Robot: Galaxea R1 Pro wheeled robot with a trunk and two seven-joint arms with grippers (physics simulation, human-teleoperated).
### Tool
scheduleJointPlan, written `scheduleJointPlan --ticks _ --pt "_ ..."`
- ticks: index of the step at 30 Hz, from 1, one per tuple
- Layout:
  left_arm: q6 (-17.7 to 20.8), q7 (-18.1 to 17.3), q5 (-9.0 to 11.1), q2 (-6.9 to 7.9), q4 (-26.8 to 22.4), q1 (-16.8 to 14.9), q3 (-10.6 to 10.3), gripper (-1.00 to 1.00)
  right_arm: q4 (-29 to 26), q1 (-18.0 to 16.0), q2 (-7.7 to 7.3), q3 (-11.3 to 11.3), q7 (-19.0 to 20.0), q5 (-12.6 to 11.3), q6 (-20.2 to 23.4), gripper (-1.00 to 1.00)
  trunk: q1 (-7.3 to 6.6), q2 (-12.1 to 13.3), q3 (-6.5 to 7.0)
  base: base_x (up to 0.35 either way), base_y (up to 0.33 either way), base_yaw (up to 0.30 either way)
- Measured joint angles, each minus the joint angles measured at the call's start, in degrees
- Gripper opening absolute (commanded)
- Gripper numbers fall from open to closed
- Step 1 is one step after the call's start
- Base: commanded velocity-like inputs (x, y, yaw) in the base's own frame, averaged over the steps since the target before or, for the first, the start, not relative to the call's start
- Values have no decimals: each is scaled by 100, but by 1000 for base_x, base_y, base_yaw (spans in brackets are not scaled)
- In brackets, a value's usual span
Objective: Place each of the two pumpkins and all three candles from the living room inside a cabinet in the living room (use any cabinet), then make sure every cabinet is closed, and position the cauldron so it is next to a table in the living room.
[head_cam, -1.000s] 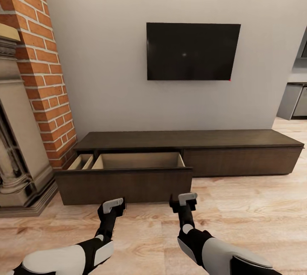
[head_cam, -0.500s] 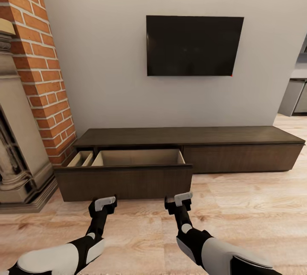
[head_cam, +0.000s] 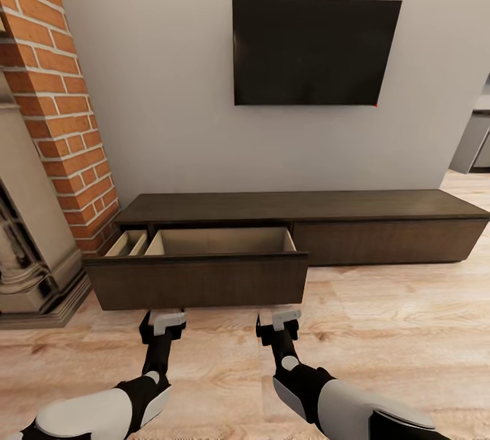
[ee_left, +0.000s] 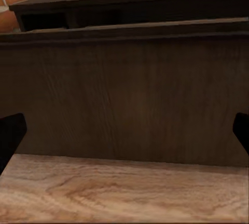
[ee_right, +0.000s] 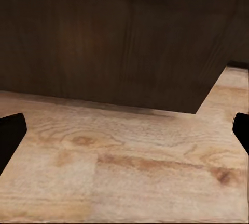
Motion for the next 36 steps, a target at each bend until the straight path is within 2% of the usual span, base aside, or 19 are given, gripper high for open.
scheduleJointPlan --ticks 2,3,5,9,13,15,17,21,30,34,36 --pt "11 198 -183 -5 0 0 1 100 -6 0 0 1 -19 11 52 100 5 -3 -44 0 0 0" --pt "16 398 -369 -11 -10 0 4 100 -11 0 0 0 -57 23 94 100 8 -4 -67 0 0 0" --pt "20 562 -499 -21 -42 0 6 100 -15 0 0 3 -122 38 85 100 13 -7 -111 0 0 0" --pt "1 580 -502 -16 -63 0 14 100 -4 0 0 30 -150 61 63 100 23 -12 -200 0 0 0" --pt "-37 578 -497 -4 -70 0 16 100 -2 0 0 47 -153 133 -34 100 23 -13 -200 0 0 0" --pt "-79 571 -496 -2 -79 0 17 100 -6 0 0 43 -155 364 -231 100 26 -14 -222 0 0 0" --pt "-106 569 -501 -5 -79 0 17 100 -7 0 0 42 -154 477 -375 100 31 -16 -266 0 0 0" --pt "-139 546 -520 -4 -54 0 18 100 -16 0 0 36 -152 571 -575 100 41 -22 -355 0 0 0" --pt "-231 -17 -496 22 51 -6 73 100 -519 -30 0 12 -149 721 -615 100 64 -34 -554 0 0 0" --pt "-449 -28 -517 -168 151 -10 70 100 -666 -45 0 -19 -154 957 -637 100 75 -39 -643 0 0 0" --pt "-470 -29 -510 -169 159 -10 81 100 -662 -43 0 -29 -154 973 -641 100 80 -42 -687 0 0 0"
